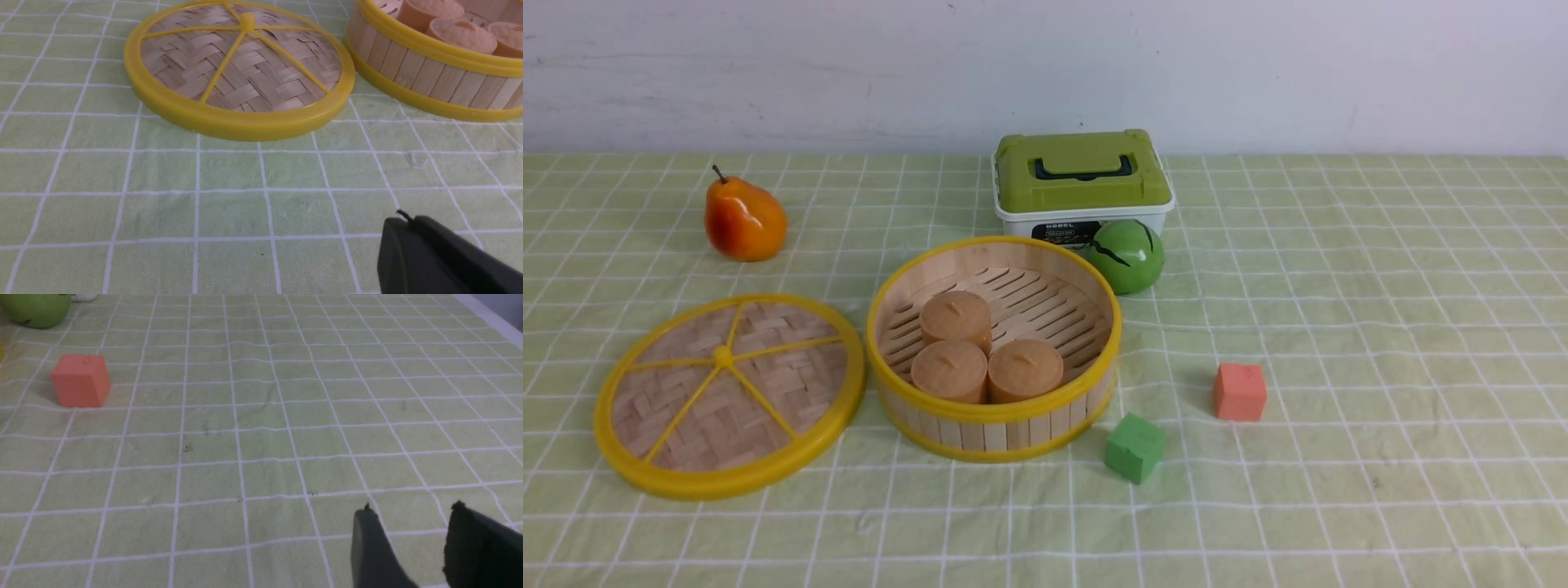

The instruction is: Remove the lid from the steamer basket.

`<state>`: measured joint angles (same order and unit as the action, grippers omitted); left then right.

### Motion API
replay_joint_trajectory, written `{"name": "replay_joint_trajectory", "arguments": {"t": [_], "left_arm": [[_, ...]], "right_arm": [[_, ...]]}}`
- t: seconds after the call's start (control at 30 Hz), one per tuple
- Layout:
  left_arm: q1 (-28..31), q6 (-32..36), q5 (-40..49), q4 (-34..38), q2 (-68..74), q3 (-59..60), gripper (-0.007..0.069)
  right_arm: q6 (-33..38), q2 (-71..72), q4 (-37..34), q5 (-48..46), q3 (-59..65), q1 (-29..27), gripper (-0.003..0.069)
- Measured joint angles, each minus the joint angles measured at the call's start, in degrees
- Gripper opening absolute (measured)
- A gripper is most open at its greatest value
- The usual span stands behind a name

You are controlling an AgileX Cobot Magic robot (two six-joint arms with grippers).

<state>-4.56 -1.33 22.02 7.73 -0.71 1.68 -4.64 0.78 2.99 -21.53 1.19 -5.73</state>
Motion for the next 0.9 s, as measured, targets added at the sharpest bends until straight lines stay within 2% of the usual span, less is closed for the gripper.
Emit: {"name": "replay_joint_trajectory", "arguments": {"t": [0.9], "left_arm": [[0.0, 0.0, 0.0, 0.0, 0.0, 0.0, 0.0011]], "right_arm": [[0.0, 0.0, 0.0, 0.0, 0.0, 0.0, 0.0241]]}}
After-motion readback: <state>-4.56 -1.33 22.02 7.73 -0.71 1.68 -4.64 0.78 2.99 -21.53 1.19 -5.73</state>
